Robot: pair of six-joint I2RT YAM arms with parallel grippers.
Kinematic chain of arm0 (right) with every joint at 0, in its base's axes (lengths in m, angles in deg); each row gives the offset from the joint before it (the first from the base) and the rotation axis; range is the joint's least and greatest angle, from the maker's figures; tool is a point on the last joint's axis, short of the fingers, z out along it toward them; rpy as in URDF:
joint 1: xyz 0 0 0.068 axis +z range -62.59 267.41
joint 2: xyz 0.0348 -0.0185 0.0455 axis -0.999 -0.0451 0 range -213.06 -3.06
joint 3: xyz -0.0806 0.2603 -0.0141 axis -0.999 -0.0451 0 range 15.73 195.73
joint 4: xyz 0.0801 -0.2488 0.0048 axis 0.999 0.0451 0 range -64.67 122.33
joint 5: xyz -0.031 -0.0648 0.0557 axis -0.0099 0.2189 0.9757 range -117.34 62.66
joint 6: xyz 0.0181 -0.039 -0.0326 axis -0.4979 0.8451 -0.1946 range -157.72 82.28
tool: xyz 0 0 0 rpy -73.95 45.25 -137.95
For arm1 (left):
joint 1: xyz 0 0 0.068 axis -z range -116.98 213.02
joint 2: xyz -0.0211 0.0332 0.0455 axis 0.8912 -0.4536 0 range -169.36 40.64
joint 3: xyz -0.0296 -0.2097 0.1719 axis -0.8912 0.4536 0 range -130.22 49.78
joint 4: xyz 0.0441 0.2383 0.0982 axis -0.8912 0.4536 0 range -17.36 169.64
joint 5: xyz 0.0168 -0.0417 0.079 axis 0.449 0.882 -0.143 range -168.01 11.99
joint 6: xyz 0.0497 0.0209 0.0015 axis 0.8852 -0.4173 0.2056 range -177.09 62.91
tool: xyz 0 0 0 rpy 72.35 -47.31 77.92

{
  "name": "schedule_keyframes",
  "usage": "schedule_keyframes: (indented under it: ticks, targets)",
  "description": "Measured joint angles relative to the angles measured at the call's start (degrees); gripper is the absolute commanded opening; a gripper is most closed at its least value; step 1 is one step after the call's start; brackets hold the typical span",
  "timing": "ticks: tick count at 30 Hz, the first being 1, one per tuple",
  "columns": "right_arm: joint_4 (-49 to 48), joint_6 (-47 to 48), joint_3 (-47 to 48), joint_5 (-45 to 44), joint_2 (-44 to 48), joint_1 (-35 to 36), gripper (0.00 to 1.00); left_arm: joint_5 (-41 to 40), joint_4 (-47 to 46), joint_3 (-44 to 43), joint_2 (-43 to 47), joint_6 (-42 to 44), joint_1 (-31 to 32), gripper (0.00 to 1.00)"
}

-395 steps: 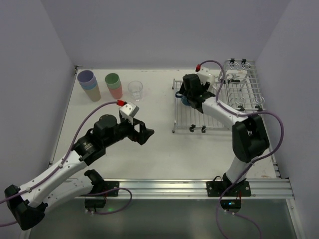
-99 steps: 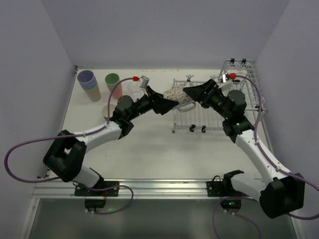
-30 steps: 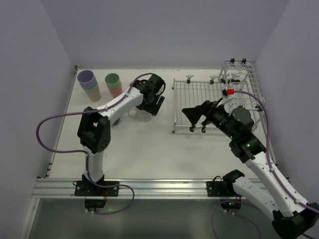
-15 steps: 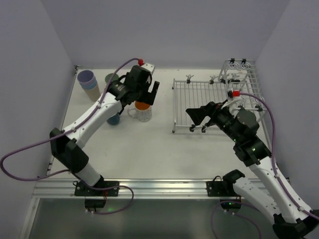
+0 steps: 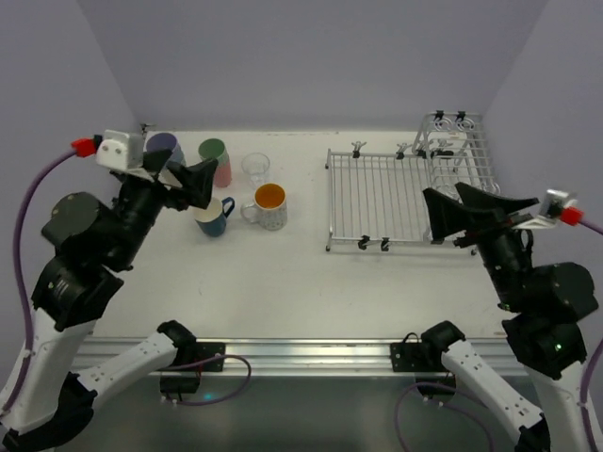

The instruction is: Unload the cups from the dish rack

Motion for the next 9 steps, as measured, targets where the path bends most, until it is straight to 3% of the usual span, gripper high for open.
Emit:
schedule_keyframes:
  ticks: [4, 9]
  targets:
    - [-0.81, 1.88, 6.49, -3.48, 2.93, 0.00, 0.99, 0.00, -2.56, -0.70, 6.29, 1.03, 0.00, 1.00]
    - [-4.35, 2.89, 8.11, -4.35, 4.26, 0.00, 0.99, 0.46, -6.75, -1.01, 10.49, 2.40, 0.00, 1.00]
